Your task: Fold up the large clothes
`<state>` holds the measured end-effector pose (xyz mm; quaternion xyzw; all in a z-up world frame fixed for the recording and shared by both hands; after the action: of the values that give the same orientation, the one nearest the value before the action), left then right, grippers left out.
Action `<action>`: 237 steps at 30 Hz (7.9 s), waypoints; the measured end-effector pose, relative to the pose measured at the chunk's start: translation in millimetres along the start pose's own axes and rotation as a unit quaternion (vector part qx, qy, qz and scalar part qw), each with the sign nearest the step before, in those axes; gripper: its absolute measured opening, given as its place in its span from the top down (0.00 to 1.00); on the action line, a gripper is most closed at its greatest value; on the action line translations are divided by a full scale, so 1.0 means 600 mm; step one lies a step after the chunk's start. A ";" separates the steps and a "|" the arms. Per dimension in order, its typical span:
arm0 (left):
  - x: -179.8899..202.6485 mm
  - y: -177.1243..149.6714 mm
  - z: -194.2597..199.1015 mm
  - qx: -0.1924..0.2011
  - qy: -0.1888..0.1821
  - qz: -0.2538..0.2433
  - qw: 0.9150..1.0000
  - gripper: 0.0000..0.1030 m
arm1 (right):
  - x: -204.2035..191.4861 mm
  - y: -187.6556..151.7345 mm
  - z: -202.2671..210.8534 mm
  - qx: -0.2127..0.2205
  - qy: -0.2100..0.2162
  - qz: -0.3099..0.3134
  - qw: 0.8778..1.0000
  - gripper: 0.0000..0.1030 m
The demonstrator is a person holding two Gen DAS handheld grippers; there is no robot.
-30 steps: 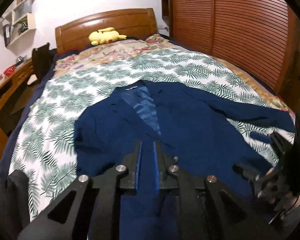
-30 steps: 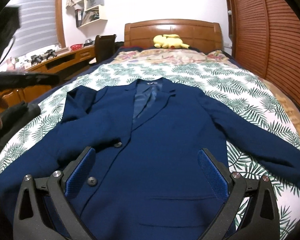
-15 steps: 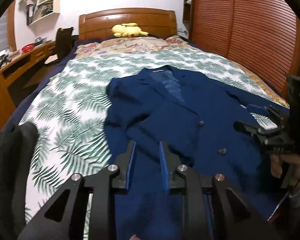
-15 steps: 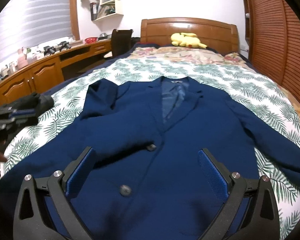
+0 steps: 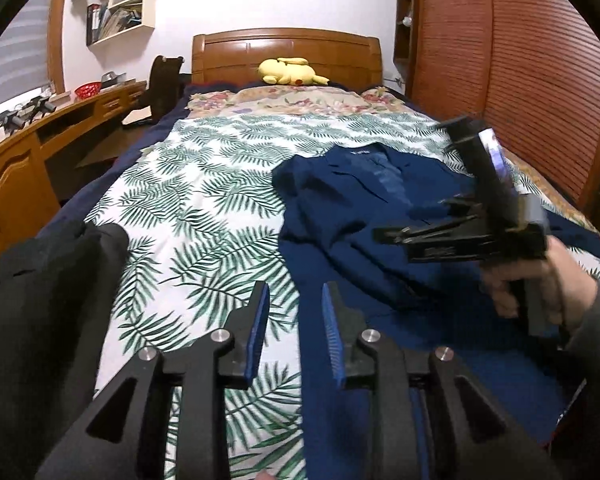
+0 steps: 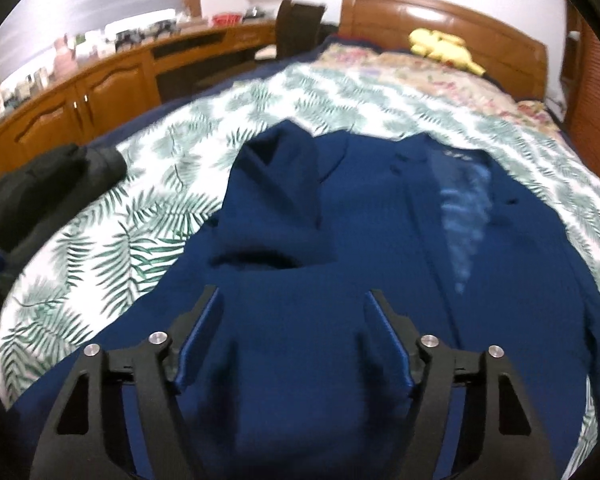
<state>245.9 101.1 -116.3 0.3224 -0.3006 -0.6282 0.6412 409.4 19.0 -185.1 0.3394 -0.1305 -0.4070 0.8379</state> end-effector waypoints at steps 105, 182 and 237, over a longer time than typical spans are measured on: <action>0.318 0.010 -0.040 -0.012 -0.133 -0.073 0.988 0.71 | 0.234 -0.284 0.334 0.026 -0.172 -0.127 0.976 0.97; 0.293 0.005 -0.026 -0.009 -0.127 -0.088 0.988 0.71 | 0.433 -0.240 0.618 0.073 -0.280 -0.140 0.947 0.92; 0.122 0.005 0.046 0.033 -0.085 -0.037 0.995 0.71 | 0.000 -0.066 0.333 0.039 -0.039 0.020 0.998 0.55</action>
<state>228.1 27.3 -98.6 0.2995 -0.3623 -0.6663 0.5789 287.2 -90.8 -64.7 0.3536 -0.1855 -0.3976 0.8261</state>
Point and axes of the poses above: each gripper's, at about its wrist camera, not at the fingertips, and z roughly against the way its jaws point, x to its right, y to its top, the point moved 5 cm from there along -z, roughly the way its jaws point, and after that the axes turned 7 degrees about y, right-handed, at the moved point
